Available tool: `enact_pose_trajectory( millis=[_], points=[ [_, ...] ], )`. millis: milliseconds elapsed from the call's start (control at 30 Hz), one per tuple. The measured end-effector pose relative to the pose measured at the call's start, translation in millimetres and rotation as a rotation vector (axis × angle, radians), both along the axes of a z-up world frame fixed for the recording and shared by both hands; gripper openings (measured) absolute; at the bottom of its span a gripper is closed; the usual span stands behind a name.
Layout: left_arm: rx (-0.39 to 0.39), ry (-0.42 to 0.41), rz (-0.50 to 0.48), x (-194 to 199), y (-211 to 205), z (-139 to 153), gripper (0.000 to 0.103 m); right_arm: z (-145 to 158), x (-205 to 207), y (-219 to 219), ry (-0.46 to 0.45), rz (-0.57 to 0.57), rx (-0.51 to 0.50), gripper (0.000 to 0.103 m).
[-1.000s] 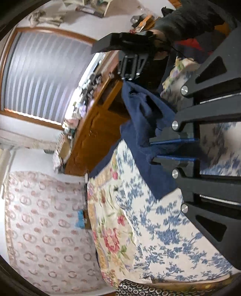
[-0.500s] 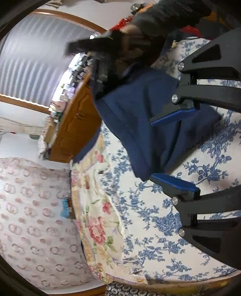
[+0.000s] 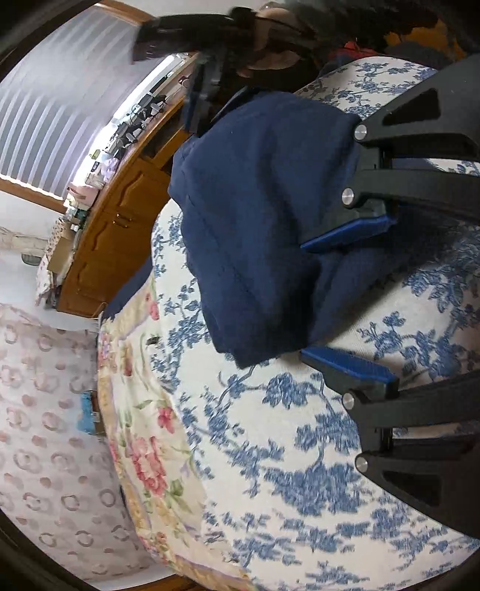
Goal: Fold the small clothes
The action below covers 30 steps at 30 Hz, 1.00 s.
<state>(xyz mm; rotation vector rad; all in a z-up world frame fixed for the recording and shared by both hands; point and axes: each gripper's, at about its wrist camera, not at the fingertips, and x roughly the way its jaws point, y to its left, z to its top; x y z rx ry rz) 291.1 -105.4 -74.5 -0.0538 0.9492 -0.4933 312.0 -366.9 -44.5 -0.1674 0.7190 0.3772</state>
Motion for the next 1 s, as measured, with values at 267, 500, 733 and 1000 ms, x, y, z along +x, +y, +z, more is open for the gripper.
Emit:
enact_pose_trajectory(
  millis=[267,500,733,1000],
  points=[
    [-0.043,0.02,0.012,8,-13,-6,0.056,-36,-4,-19,0.15,-0.027,0.105,0.062],
    [-0.116,0.04,0.016,12,-7,-1,0.022,-43,-3,-19,0.191,-0.016,0.161,0.062],
    [-0.205,-0.037,-0.023,-5,-2,31,0.01,-38,-20,-2,0.16,0.055,0.101,0.016],
    [-0.264,-0.15,-0.062,-40,8,79,0.009,0,-45,3,0.023,0.043,0.073,0.008]
  ],
)
